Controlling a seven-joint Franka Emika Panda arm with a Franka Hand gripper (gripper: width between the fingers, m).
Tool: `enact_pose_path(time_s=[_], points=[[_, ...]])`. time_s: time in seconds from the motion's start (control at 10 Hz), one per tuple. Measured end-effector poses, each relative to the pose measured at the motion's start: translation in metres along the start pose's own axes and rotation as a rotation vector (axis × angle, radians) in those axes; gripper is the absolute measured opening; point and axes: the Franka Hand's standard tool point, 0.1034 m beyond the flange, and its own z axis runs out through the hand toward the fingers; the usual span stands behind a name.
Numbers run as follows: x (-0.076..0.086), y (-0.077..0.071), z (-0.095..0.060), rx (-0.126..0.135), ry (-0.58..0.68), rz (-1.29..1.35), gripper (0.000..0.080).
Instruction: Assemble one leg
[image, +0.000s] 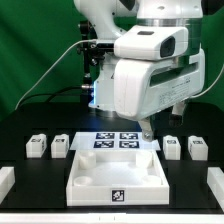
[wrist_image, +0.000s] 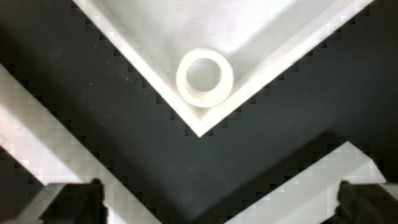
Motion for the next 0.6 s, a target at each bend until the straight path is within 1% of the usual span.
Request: enact_pose_path(time_s=[0.6], points=[[-0.0001,-0.0001,0.0002,0.000,0.000,0.000,0.0649]])
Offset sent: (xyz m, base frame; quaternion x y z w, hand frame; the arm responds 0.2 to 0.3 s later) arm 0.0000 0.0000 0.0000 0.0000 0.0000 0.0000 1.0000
